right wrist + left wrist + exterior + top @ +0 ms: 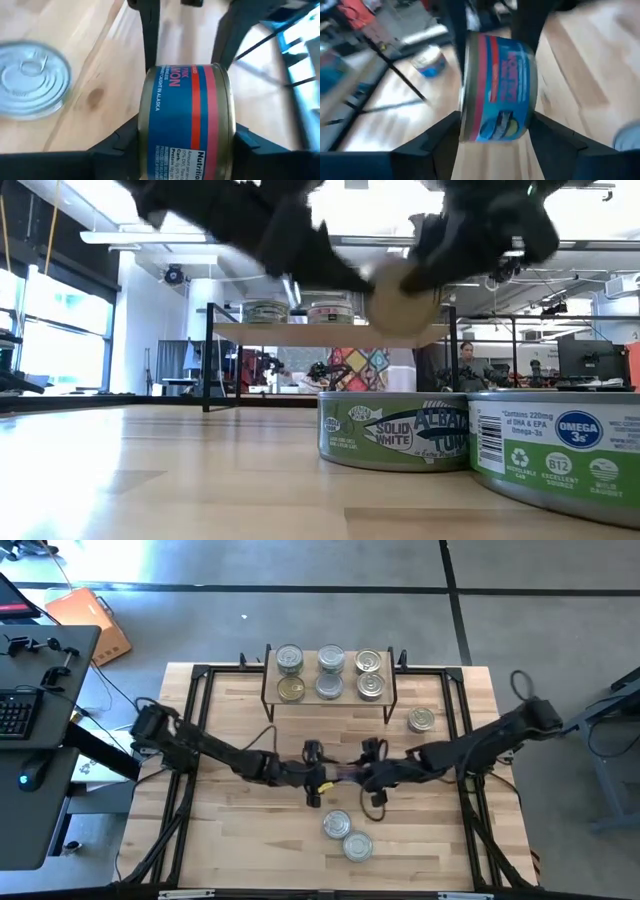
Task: Stack canned seafood by type on shelf
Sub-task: Stack the left blue tuna can on top of the top blue tuna can on the shelf
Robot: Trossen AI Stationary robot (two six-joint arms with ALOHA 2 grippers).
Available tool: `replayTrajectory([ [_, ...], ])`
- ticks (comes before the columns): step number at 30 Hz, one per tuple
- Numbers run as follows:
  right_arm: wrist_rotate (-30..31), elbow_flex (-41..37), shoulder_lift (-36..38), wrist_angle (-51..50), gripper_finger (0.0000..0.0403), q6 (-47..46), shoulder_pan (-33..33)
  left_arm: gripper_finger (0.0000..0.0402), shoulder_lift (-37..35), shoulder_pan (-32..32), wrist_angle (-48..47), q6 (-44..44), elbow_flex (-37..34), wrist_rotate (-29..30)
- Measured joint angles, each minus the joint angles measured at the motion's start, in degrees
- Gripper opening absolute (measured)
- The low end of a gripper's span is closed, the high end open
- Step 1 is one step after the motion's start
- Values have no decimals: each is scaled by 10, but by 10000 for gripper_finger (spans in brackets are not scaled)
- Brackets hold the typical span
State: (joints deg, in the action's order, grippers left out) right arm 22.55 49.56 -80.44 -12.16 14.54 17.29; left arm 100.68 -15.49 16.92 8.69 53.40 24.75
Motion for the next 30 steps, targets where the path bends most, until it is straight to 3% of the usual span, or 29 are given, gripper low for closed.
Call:
replayTrajectory([
  [6, 92, 21, 98, -35, 168, 51, -13, 210, -49, -16, -79, -13, -13, 2],
  [11, 74, 39, 134, -84, 168, 58, -23, 211, -79, -19, -79, -15, -11, 48],
  [16, 196, 61, 139, -86, 168, 163, -44, 211, -79, -20, -80, -24, -11, 59],
  [19, 218, 88, 139, -85, 168, 231, -94, 211, -76, -20, -89, -31, -13, 73],
  [22, 191, 112, 139, -84, 168, 289, -170, 211, -76, -20, -90, -31, -13, 88],
  [30, -7, 115, 107, -46, 168, 440, -384, 211, -76, -20, -101, -40, -13, 105],
])
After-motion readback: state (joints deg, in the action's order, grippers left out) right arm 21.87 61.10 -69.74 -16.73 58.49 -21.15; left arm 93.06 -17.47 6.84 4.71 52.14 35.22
